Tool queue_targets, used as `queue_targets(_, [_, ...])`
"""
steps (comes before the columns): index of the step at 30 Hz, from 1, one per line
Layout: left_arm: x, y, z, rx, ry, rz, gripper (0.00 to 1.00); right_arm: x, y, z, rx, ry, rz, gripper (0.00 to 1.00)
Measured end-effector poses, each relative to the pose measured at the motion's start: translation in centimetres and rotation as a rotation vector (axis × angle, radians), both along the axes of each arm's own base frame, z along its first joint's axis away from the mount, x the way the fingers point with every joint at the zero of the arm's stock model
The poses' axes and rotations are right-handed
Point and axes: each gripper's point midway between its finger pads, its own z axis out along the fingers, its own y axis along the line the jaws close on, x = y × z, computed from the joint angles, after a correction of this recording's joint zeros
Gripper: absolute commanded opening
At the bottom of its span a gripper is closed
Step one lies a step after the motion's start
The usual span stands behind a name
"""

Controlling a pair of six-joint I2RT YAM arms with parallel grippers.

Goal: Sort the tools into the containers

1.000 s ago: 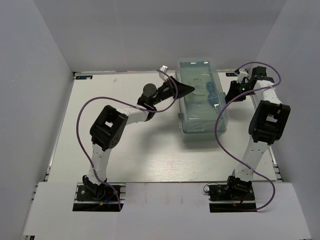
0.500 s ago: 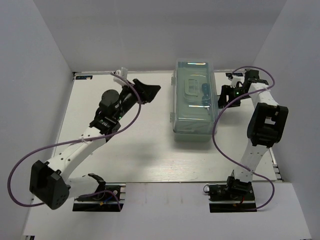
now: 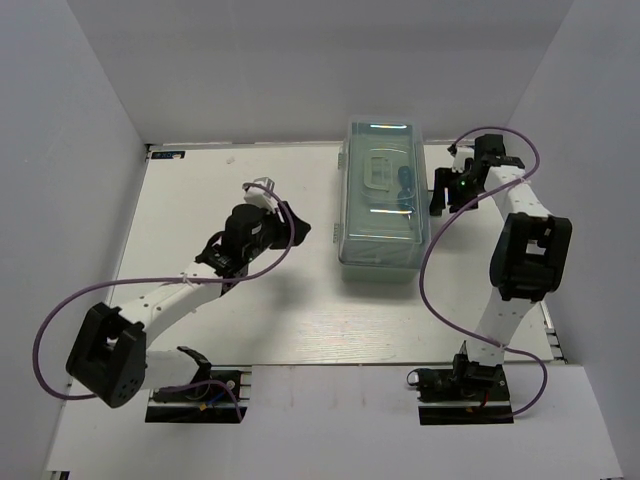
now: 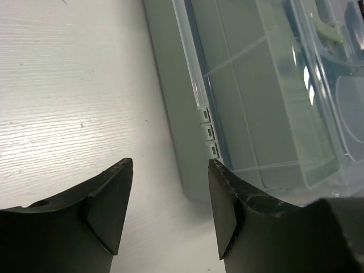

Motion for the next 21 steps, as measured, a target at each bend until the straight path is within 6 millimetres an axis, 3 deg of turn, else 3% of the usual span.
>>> queue_targets(3, [0.4,-1.3,-1.6,-0.004,0.024,-0.037,0.63,1.3,0.0,0.4,-0.001,-0.016,-0.005,0.69])
queue_targets(11, [-0.3,-5.2,-9.1,0.005,0.199,-0.17,0.6,3.2,1.1,1.4,0.006,-0.057,0.019,0.69])
queue_targets(16, [-0.4,-8.4,-9.7,-0.018,0.216,-0.261,0.6,3.3,1.5,1.4,-0.002,-0.064,0.033,0.69])
queue_targets(21, [-0.8,-9.6,-10.2,-0.026,0.228,-0.305,0.6,3.7,1.0,1.4,-0.03,-0.079,0.019,0.69])
